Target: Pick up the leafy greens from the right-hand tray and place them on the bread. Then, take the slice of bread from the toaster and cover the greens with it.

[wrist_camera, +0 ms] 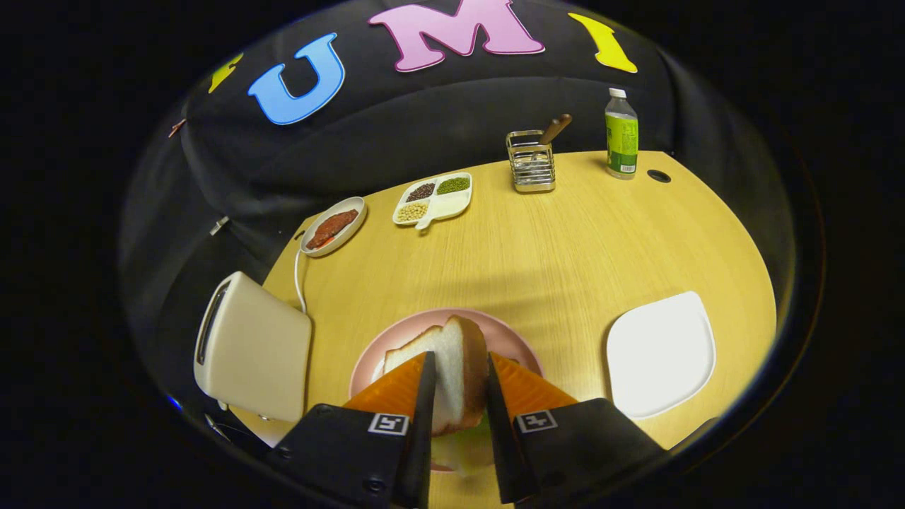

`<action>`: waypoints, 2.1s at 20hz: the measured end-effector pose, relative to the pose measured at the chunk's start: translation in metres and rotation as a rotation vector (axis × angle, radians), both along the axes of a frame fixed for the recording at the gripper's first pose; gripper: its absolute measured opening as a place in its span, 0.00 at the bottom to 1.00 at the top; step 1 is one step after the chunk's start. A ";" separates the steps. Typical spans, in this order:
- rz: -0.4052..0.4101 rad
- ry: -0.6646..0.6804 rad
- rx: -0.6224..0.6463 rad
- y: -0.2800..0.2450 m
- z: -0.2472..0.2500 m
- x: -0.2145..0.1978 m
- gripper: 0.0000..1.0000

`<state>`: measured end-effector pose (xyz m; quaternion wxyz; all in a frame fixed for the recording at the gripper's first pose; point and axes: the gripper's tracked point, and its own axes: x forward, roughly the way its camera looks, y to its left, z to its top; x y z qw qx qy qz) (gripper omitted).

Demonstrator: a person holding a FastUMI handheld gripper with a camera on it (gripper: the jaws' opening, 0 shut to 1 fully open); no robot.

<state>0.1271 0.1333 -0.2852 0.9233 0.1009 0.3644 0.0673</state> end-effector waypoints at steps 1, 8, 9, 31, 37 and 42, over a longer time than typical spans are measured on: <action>-0.012 0.003 -0.027 -0.007 -0.002 -0.001 0.47; -0.062 -0.085 -0.121 -0.040 0.036 -0.011 0.91; -0.073 -0.113 -0.122 -0.043 0.049 -0.013 0.98; 0.025 -0.748 -0.324 -0.052 0.314 -0.101 0.98; 0.086 -0.789 -0.255 -0.064 0.333 -0.106 0.98; 0.052 -0.781 -0.195 -0.081 0.339 -0.116 0.98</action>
